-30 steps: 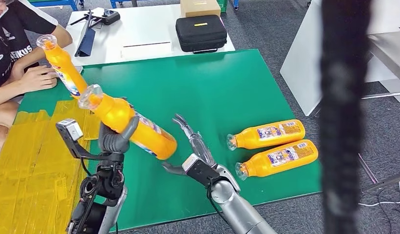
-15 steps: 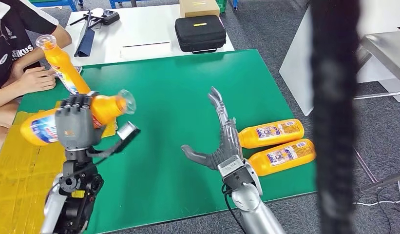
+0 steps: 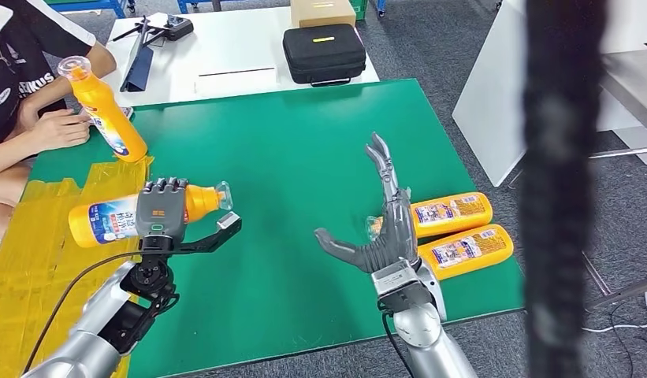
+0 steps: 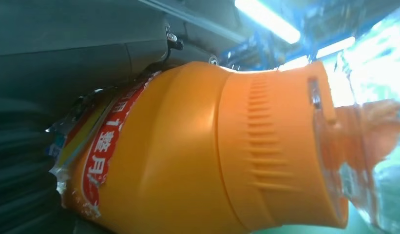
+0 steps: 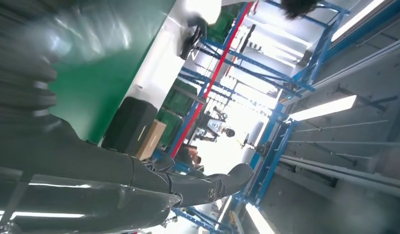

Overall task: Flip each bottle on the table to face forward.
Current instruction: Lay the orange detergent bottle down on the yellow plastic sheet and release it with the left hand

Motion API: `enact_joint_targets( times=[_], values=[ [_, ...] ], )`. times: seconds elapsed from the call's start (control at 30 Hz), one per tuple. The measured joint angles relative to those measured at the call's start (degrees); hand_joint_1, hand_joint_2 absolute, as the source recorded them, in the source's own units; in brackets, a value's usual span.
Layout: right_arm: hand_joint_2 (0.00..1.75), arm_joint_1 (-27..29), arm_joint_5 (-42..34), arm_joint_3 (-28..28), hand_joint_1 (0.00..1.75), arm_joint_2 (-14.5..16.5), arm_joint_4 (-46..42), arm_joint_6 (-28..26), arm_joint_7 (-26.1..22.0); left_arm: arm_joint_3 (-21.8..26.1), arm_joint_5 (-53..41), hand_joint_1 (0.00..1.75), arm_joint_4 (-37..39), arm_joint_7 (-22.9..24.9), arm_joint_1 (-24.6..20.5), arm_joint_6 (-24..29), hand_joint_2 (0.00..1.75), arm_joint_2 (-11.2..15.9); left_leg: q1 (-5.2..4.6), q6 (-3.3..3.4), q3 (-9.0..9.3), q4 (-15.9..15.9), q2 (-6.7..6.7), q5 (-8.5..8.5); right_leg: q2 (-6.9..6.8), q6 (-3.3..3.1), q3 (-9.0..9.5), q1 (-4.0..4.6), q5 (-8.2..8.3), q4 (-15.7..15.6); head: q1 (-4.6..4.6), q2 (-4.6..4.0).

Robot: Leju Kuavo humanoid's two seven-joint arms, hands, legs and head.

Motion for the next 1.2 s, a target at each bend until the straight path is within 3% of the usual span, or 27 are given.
enact_joint_targets(
  times=[0.3,0.5,0.73,0.8,0.93,1.13,1.2],
  values=[
    [1.75,0.57,3.48,-1.34,0.0,-0.15,-0.57,-0.74,1.17,4.74,0.0,0.0,7.92,5.17,-0.75,-2.31,1.75,-0.78,0.03,-0.03,-0.02,0.0,-0.01,0.0,0.01,-0.01,-0.02,0.01,-0.01,0.0,0.01,0.0],
    [1.75,1.13,5.84,-2.21,0.0,-0.14,-0.56,-1.72,1.49,8.64,0.0,0.0,8.74,13.48,-0.77,-0.99,1.75,-0.78,0.02,-0.03,-0.05,-0.01,-0.01,0.0,0.0,-0.01,-0.01,0.01,-0.01,0.01,0.01,0.0],
    [1.75,1.13,11.16,-2.67,0.0,-0.13,-0.07,-4.13,3.14,14.68,-0.01,0.0,8.66,14.17,-0.07,3.32,1.75,0.01,0.03,-0.03,-0.07,-0.01,-0.02,0.0,0.0,-0.01,-0.03,0.01,-0.01,0.01,-0.01,0.0],
    [1.75,1.12,15.39,-2.9,0.0,-0.15,0.21,-5.35,4.77,16.26,0.59,0.0,8.49,12.75,0.59,5.31,1.75,-0.39,0.03,-0.03,-0.06,-0.01,-0.04,0.0,0.0,-0.02,-0.04,0.01,-0.01,0.01,0.01,0.0],
    [1.75,1.19,28.37,-3.89,0.0,-0.51,0.67,-7.73,9.73,21.27,4.1,0.0,7.44,4.05,2.15,8.85,1.75,-2.57,0.02,-0.02,-0.07,-0.01,-0.06,0.0,0.0,-0.02,-0.03,0.0,-0.02,0.01,0.01,0.0],
    [1.75,1.28,32.76,-4.88,0.0,-1.14,0.87,-7.94,11.87,26.26,6.02,0.0,6.32,-0.22,3.18,9.72,1.75,-4.98,-0.01,-0.01,-0.07,0.0,-0.03,-0.02,0.0,0.0,-0.04,-0.01,-0.01,0.0,-0.01,0.0],
    [1.75,1.28,39.2,-5.27,0.0,-1.55,0.88,-6.77,15.32,28.05,10.47,0.0,5.55,-6.72,3.6,10.51,1.75,-5.89,0.0,-0.01,-0.07,0.0,-0.05,-0.02,0.0,0.0,-0.04,-0.01,-0.01,-0.01,-0.03,0.0]
  ],
)
